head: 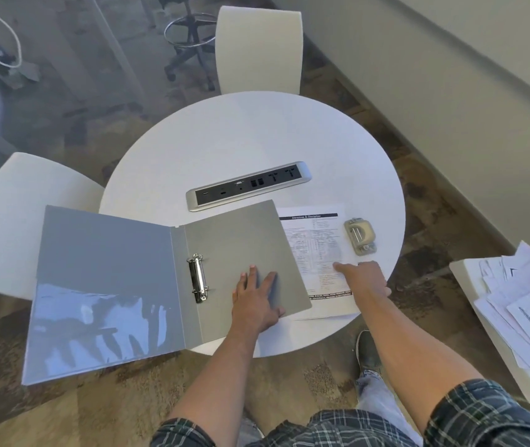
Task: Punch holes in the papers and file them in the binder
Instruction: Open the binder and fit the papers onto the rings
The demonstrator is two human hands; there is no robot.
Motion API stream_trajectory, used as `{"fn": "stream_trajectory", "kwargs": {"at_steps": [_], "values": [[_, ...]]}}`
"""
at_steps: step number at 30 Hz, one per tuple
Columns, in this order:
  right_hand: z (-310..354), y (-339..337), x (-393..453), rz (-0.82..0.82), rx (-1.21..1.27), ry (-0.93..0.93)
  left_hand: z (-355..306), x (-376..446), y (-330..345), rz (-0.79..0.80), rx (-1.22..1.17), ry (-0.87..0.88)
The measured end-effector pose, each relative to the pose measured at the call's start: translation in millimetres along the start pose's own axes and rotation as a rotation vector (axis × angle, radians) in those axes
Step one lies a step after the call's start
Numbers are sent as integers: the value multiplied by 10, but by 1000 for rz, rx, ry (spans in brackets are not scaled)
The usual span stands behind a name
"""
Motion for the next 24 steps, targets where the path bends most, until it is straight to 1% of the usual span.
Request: {"fn": "stream_trajectory", "kwargs": {"at_steps": [3,6,11,15,18,24], "values": [[-8,20,23,155,252,-103,-4,-20,-21,8,-10,3],[25,7,-17,193,209,-198,1,-39,-47,18,-13,11],[219,27,-187,195,140,-343,-9,-47,-132,27,-67,24],[433,81,-327,302,160,-481,3,-44,-183,12,-188,34],[564,79,-406,379,191,-552,20,-45,-226,23,-262,41],[854,-226,-654,397,330,-666,69,-57,-307,34,-346,42]]}}
Point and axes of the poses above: each hand's wrist, its own x-axis towards the middle knuckle, its own y-axis out of the palm, z = x × y, the point moved 7 cm from there along x, towards the middle knuckle, and after that the axes turned 15 degrees about z, right-handed, at the moved point
